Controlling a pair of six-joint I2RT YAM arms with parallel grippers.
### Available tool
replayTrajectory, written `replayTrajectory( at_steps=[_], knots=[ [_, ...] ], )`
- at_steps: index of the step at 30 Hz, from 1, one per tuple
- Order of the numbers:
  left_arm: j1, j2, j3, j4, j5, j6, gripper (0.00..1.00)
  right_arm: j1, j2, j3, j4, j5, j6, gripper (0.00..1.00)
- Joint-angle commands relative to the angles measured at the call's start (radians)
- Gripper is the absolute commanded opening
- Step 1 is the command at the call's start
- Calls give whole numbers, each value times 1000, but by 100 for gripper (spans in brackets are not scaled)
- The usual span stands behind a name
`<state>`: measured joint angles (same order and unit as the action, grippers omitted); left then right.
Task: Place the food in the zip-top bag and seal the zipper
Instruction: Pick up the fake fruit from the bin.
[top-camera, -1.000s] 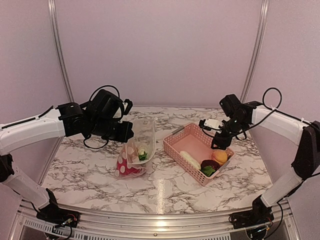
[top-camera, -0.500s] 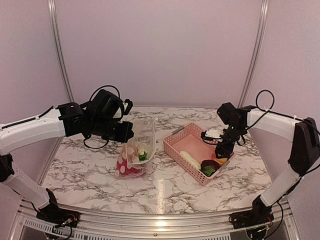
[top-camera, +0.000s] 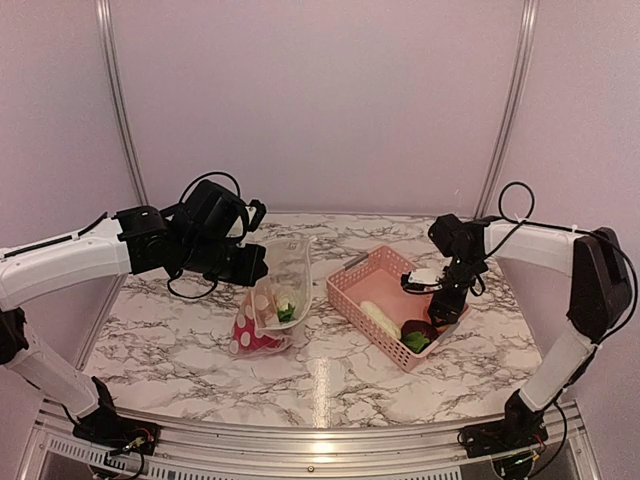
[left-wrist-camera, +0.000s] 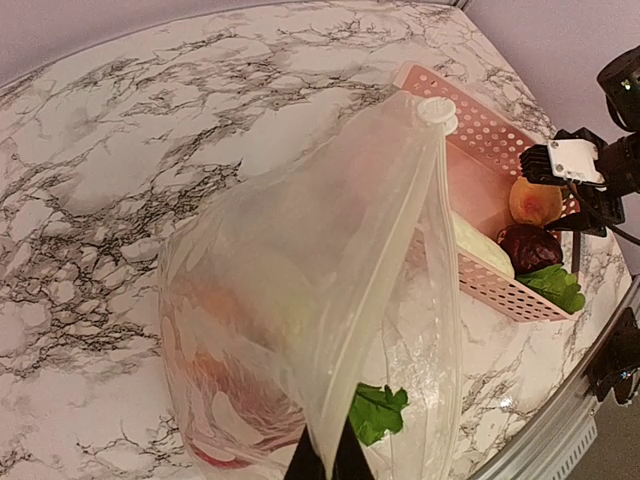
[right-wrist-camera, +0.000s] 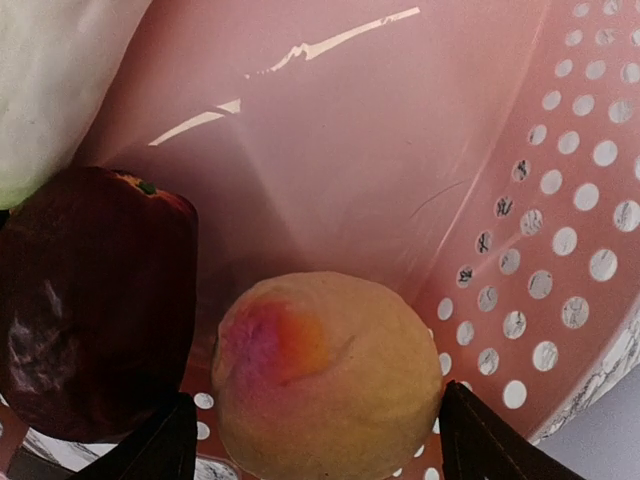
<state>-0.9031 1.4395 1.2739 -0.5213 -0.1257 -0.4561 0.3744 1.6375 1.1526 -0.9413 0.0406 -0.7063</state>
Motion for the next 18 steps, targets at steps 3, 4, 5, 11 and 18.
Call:
replayTrajectory(
  at_steps=[3, 4, 5, 11, 18],
  knots=[
    [2, -5, -21, 6, 14, -5, 0, -11, 42, -6, -16, 16, 22, 80],
    [2, -6, -22, 7, 14, -6, 0, -11, 48, -5, -15, 17, 23, 80],
    [2, -7, -24, 9, 14, -6, 0, -11, 55, -2, -14, 16, 26, 79],
    [3, -12, -31, 12, 14, -9, 0, -11, 60, 43, -12, 11, 48, 63],
    [2, -13, -31, 17, 8, -9, 0, -11, 12, 176, -47, -100, 64, 55]
  ],
)
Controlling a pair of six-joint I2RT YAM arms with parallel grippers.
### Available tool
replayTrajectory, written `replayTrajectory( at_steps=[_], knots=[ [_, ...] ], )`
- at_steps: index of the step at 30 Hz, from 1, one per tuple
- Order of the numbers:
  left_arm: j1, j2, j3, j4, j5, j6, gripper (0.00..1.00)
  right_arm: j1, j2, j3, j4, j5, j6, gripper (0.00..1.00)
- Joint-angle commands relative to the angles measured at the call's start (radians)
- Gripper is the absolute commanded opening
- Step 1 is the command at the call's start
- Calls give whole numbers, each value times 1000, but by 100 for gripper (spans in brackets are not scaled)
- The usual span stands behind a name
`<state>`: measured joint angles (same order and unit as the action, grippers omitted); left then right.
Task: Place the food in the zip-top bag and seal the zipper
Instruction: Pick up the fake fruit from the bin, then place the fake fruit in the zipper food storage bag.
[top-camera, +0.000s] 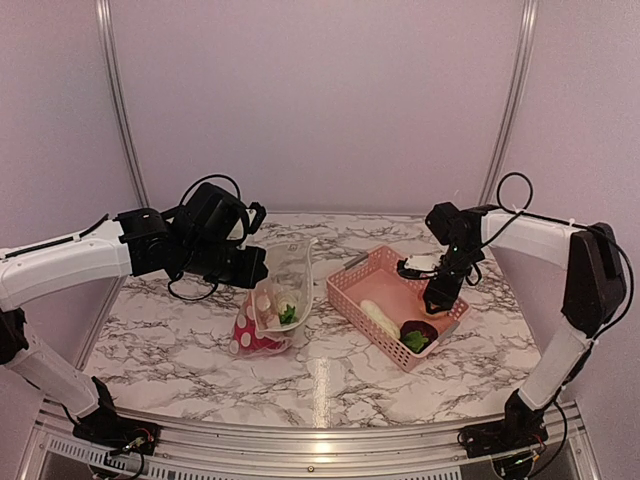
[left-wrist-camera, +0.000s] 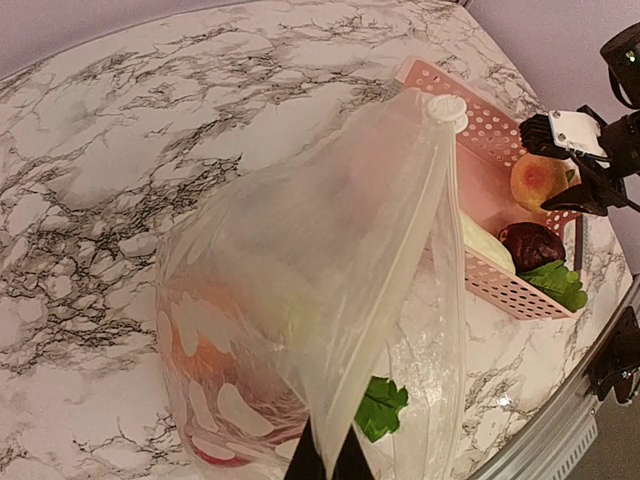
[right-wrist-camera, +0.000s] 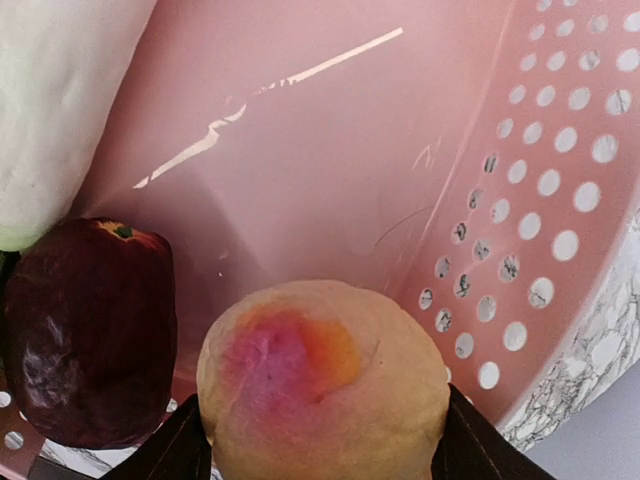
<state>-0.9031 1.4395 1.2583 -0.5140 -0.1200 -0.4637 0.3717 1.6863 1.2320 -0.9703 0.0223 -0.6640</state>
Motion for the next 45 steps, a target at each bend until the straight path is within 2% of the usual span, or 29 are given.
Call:
replayTrajectory(
  at_steps=[1, 8, 11, 18, 25, 35, 45],
  knots=[
    [3, -11, -13, 10, 3, -1, 0, -8, -46, 112, -14, -107, 27, 54],
    [3, 1, 7, 35, 43, -24, 0, 16, -63, 219, 23, -292, 71, 51],
    [2, -1, 15, 64, 82, -44, 0, 40, -81, 239, 87, -361, 99, 49],
    [2, 17, 30, 52, 70, -60, 0, 143, -133, 262, 219, -524, 142, 49],
    [2, 18, 27, 75, 87, -93, 0, 208, -197, 242, 395, -775, 254, 49],
    [4, 20, 7, 104, 93, -119, 0, 384, -90, 306, 424, -785, 240, 49],
    [5, -7, -41, 134, 80, -137, 0, 410, 15, 317, 522, -813, 276, 48]
  ],
)
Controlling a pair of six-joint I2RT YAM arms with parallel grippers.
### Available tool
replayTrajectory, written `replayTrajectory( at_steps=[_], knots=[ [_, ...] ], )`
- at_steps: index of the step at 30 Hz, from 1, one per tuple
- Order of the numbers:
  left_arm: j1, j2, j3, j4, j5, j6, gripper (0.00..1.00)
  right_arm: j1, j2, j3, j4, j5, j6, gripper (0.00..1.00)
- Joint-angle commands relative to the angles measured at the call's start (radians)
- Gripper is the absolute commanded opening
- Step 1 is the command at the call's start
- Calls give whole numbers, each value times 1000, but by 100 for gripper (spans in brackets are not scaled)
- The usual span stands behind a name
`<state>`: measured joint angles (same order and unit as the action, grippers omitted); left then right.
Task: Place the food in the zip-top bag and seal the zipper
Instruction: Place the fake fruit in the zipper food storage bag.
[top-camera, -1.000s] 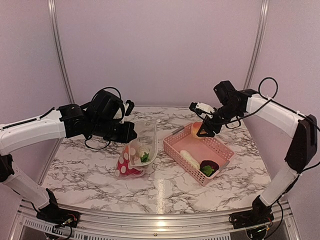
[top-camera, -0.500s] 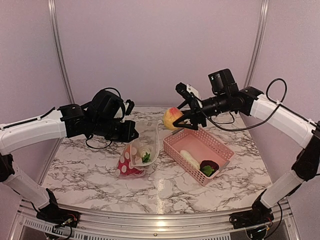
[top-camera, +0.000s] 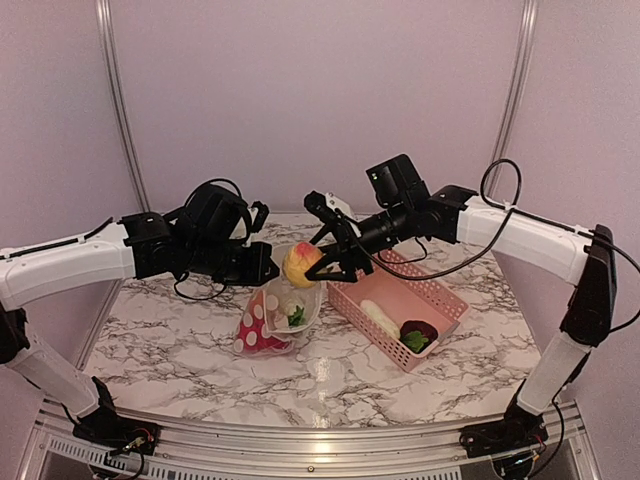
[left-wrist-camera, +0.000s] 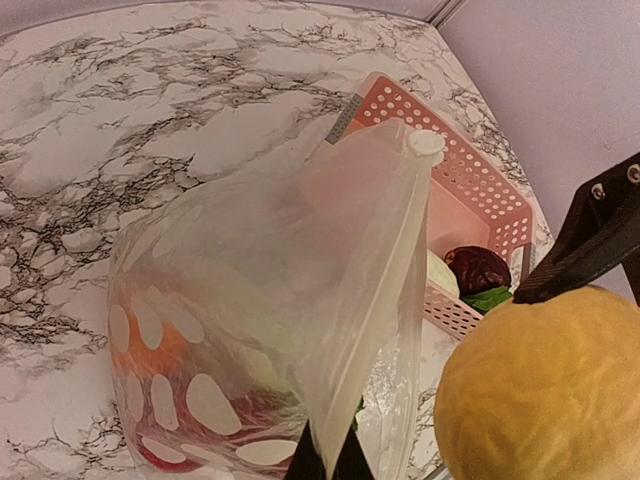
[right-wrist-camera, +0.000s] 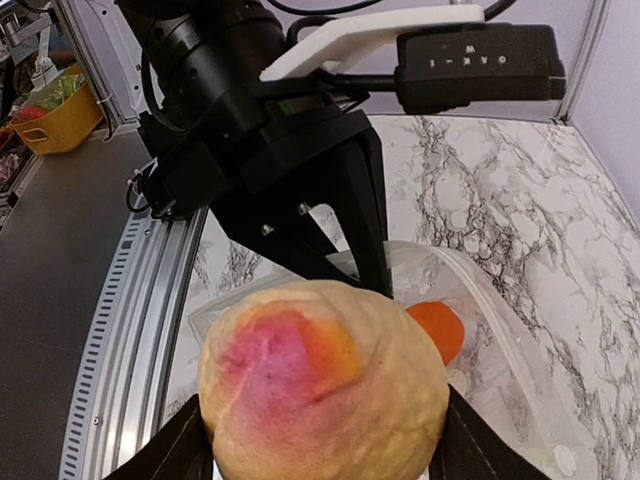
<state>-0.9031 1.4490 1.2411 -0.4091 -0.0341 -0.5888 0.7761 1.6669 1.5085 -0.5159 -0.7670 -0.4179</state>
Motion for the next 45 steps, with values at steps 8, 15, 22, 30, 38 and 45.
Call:
replayTrajectory(
  at_steps=[8, 15, 22, 30, 38, 45],
  knots=[
    [6, -30, -29, 32, -7, -12, 0, 5, 91, 22, 147, 60, 67, 48],
    [5, -42, -39, 33, -10, -14, 0, 5, 84, -4, 205, 190, 108, 50],
    [5, -41, -45, 42, -8, -18, 0, 6, 136, 25, 163, 255, 121, 55],
    [5, -37, -42, 48, -10, -18, 0, 50, 167, 63, 119, 364, 91, 72],
    [6, -30, -47, 50, -16, -16, 0, 65, 147, 111, 58, 308, 94, 87],
    [13, -33, -40, 30, -22, 9, 0, 65, 80, 92, -163, 200, -239, 68]
  ],
)
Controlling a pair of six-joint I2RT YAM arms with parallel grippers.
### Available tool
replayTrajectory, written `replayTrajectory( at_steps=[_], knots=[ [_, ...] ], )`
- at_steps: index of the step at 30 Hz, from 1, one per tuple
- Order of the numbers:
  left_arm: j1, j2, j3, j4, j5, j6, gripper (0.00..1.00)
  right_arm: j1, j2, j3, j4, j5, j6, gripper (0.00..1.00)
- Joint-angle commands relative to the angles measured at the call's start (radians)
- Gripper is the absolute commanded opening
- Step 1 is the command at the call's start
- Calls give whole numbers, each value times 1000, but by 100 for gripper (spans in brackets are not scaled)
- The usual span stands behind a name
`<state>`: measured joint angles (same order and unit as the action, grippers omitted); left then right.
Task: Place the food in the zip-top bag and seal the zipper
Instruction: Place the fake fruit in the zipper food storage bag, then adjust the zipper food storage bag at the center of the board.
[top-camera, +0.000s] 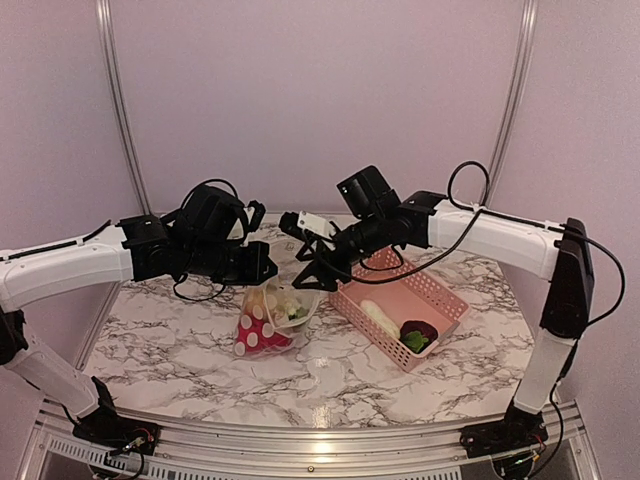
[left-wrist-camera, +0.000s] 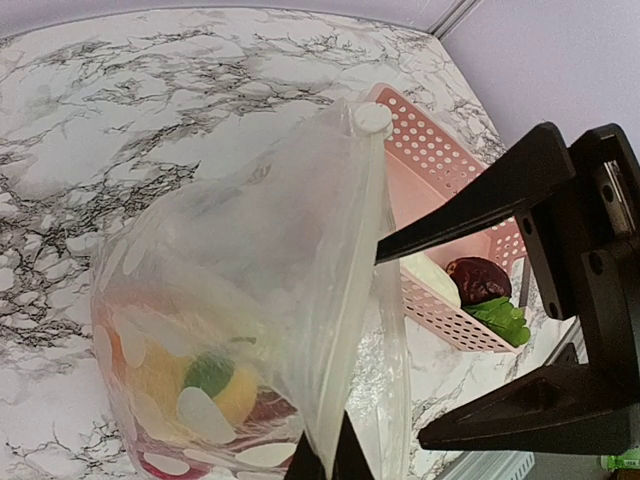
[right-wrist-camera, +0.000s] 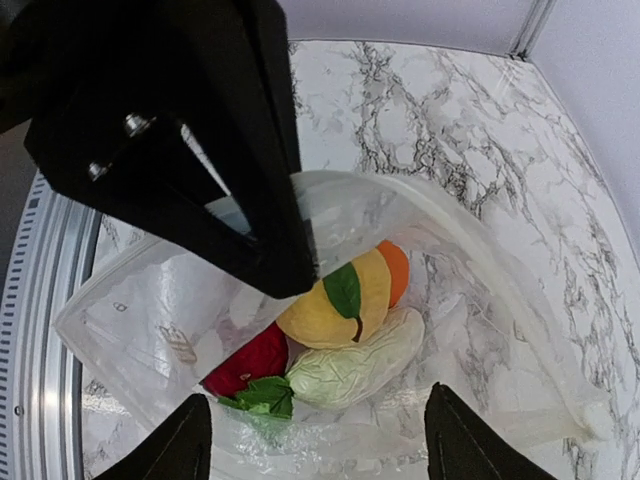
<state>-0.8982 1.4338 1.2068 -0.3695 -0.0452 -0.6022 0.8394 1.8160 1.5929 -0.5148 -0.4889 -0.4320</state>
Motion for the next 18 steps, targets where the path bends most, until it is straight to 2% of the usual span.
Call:
replayTrajectory(
  at_steps=[1, 5, 12, 18],
  knots=[
    [9, -18, -5, -14, -12, 27, 0, 3, -86, -13, -186, -88, -280, 67],
    [17, -24, 2, -33, -6, 51, 0, 6, -138, -79, -206, -66, -429, 66],
    [29, -25, 24, -68, 22, 79, 0, 100, -93, -65, -201, 222, -569, 65],
    [32, -26, 36, -91, 34, 87, 0, 165, -43, -63, -149, 365, -619, 62]
  ],
)
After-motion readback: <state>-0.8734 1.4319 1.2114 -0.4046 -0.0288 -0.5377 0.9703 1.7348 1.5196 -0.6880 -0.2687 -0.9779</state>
